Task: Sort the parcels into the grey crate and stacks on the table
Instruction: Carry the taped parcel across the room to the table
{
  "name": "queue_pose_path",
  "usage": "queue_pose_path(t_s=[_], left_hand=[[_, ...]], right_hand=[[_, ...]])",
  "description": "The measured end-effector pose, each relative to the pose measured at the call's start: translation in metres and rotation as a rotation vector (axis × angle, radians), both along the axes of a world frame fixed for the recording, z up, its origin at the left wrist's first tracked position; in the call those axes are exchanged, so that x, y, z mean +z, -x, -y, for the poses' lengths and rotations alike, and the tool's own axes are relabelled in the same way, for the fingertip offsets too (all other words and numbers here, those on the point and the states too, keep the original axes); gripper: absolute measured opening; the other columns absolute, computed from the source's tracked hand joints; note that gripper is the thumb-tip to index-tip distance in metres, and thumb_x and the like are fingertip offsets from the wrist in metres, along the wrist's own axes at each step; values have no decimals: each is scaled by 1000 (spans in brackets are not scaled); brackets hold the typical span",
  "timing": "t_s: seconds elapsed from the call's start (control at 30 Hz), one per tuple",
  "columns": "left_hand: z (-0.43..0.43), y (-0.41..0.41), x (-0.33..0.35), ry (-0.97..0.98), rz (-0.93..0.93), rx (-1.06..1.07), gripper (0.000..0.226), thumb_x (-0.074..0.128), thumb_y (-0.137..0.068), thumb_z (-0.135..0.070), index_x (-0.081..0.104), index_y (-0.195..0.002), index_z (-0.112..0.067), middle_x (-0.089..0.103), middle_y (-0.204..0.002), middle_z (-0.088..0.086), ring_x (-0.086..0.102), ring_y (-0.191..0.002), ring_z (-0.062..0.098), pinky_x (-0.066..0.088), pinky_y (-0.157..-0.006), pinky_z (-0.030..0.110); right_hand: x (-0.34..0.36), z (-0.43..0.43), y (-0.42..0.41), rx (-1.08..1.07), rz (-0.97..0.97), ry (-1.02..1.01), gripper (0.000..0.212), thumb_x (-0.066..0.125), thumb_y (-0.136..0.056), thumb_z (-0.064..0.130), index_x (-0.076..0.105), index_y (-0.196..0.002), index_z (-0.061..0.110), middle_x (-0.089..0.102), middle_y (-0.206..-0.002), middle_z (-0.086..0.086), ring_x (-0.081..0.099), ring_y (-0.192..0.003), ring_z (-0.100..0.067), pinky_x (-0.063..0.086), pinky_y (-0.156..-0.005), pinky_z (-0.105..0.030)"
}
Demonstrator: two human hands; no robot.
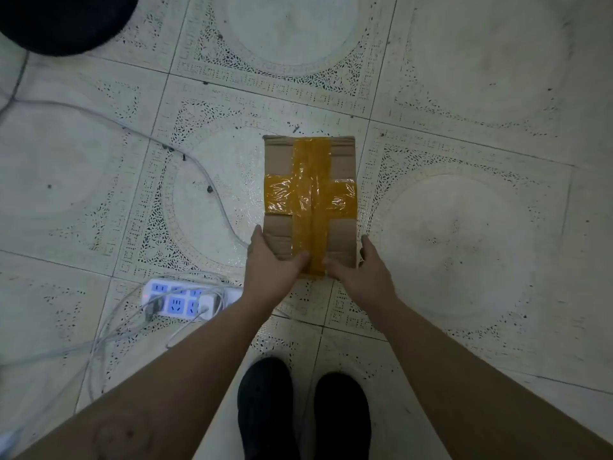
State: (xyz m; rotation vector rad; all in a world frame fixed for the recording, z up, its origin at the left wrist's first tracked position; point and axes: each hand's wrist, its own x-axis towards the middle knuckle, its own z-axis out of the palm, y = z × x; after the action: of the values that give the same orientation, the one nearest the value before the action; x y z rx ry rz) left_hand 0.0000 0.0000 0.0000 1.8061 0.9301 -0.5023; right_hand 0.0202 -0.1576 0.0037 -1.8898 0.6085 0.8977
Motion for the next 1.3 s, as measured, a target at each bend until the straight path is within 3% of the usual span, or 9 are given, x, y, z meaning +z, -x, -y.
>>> queue_pose_path(t_s=[0.1,0.17,0.27,0.47,0.7,0.83,1.0,1.13,1.3], left_hand=[[1,-5,1,68,7,30,88,83,-80,-25,28,-149,-17,55,-126,3,58,-107,19,51,-87,29],[1,-8,2,105,-14,56,83,82,-82,-22,30,-147,-16,55,-118,0,57,-98,14,45,-72,18],[-4,-11,11,121,-17,61,79,81,-83,-22,33,-145,-14,54,-104,-8,55,-86,3,43,-65,14],[-7,-24,69,170,0,39,80,82,-81,-29,35,-144,-17,54,-124,2,58,-106,21,49,-76,24],[-1,-28,184,282,50,-13,66,83,-79,-27,44,-133,-22,62,-119,-3,61,-103,11,48,-72,19],[6,-19,259,257,74,-124,76,88,-74,-24,39,-132,-25,62,-119,-6,61,-103,6,50,-76,17],[25,-28,385,193,210,-314,114,88,-74,-17,9,-152,-40,50,-134,-8,56,-121,14,53,-100,37],[43,-41,463,70,327,-436,90,87,-65,-47,35,-138,-53,56,-131,-4,59,-119,16,55,-97,41],[68,-50,560,-10,448,-518,69,85,-77,-28,45,-131,-45,56,-129,-2,57,-118,14,47,-89,15]], right_hand=[[-4,-4,0,-19,33,-42,87,81,-77,43,35,-150,27,55,-138,5,53,-125,-18,44,-107,-43],[-4,-5,0,-51,18,-73,75,82,-78,35,44,-143,26,60,-124,8,58,-114,-15,47,-101,-38],[8,-5,-5,-66,2,-95,66,81,-79,32,49,-137,26,63,-120,6,60,-109,-14,48,-92,-31],[60,-1,-15,-112,-13,-94,57,79,-80,39,52,-130,27,63,-117,2,61,-103,-18,54,-91,-39],[179,11,-21,-142,-36,-150,53,78,-79,47,55,-122,25,64,-108,7,63,-101,-16,55,-87,-35],[262,22,-14,-106,62,-170,56,83,-75,42,56,-123,30,66,-107,11,64,-98,-10,56,-86,-32],[395,43,-13,-89,249,-124,66,83,-77,36,39,-126,40,60,-109,19,57,-92,2,47,-66,-7],[481,59,-15,-116,375,-81,83,82,-78,35,34,-146,33,58,-124,9,54,-104,-7,39,-67,-3],[567,83,-13,-182,523,-44,93,84,-74,40,33,-151,31,60,-134,5,57,-115,-13,44,-84,-20]])
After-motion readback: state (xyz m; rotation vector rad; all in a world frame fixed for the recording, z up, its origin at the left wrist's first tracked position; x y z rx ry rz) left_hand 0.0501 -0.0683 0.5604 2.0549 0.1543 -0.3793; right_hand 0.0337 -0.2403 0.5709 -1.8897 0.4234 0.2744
